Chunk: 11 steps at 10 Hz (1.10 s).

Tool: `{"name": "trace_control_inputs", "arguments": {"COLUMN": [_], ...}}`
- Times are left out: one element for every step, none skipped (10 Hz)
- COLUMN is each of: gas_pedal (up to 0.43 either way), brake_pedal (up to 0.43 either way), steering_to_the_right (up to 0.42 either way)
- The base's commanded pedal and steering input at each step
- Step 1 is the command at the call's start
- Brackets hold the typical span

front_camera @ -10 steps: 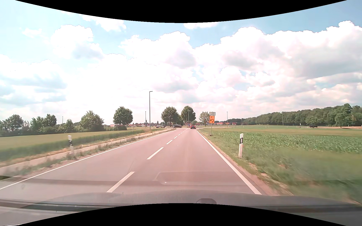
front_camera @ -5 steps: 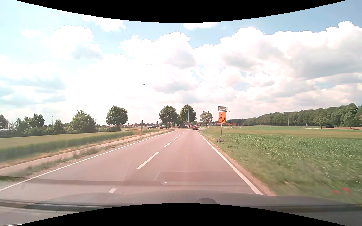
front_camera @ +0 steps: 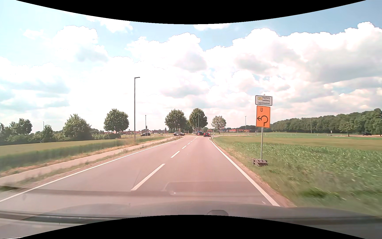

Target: Follow the waypoints while adhering to traffic rules and regulations

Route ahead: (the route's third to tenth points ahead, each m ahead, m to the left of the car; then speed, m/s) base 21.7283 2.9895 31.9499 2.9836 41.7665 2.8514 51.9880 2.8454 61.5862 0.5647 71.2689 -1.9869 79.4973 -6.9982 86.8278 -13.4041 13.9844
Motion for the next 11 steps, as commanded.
{"name": "trace_control_inputs", "arguments": {"gas_pedal": [0.000, 0.000, 0.000, 0.000, 0.000, 0.000, 0.000, 0.000, 0.000, 0.000, 0.000], "brake_pedal": [0.000, 0.000, 0.000, 0.000, 0.000, 0.000, 0.000, 0.018, 0.043, 0.091, 0.128], "steering_to_the_right": [0.000, 0.000, 0.000, 0.000, -0.001, 0.000, 0.000, -0.001, -0.001, -0.001, -0.001]}}
